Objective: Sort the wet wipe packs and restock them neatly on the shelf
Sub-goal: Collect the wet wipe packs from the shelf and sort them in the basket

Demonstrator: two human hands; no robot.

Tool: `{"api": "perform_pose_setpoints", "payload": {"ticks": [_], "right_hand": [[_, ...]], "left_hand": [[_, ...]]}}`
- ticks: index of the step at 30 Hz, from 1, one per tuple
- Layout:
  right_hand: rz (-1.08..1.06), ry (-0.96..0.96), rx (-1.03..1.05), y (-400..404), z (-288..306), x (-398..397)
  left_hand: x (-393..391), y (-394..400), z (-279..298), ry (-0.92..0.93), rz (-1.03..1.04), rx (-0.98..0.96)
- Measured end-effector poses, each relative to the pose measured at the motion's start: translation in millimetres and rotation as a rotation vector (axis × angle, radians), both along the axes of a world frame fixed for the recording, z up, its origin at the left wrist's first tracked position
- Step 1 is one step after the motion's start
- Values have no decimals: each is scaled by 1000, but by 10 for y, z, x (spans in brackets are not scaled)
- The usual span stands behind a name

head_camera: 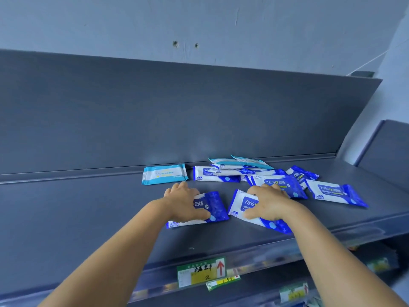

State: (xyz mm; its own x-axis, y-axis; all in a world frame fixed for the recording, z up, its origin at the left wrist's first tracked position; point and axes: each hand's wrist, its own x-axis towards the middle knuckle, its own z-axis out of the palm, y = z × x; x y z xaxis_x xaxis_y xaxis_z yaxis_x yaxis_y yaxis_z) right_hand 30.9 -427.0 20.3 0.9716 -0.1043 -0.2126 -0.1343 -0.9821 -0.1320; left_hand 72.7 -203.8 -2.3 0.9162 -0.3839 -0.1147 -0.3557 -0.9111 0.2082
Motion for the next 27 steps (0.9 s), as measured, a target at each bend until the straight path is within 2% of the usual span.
{"api": "perform_pose_setpoints", "payload": {"ticks": [3, 5, 9, 11, 13, 16, 20, 27], "right_hand": [[11, -25, 196, -6, -3, 51], [34, -110, 282, 37, 29, 141], [83, -363, 234, 193, 94, 350], [124, -424, 163, 263, 114, 471], [163, -375, 71, 312, 109, 580], [151, -222, 71, 334, 53, 680], [145, -198, 55, 386, 23, 716], [240, -183, 42, 585, 68, 511]], "left_hand": [[2, 33, 9, 19, 13, -104], [47, 41, 31, -31, 7, -119], [224, 131, 50, -247, 99, -20], [335, 193, 60, -305, 169, 11], [440, 252, 78, -312, 199, 56], [590, 319, 71, -206, 202, 87], [621, 346, 62, -66, 193, 59], [295, 341, 98, -145, 165, -18]]}}
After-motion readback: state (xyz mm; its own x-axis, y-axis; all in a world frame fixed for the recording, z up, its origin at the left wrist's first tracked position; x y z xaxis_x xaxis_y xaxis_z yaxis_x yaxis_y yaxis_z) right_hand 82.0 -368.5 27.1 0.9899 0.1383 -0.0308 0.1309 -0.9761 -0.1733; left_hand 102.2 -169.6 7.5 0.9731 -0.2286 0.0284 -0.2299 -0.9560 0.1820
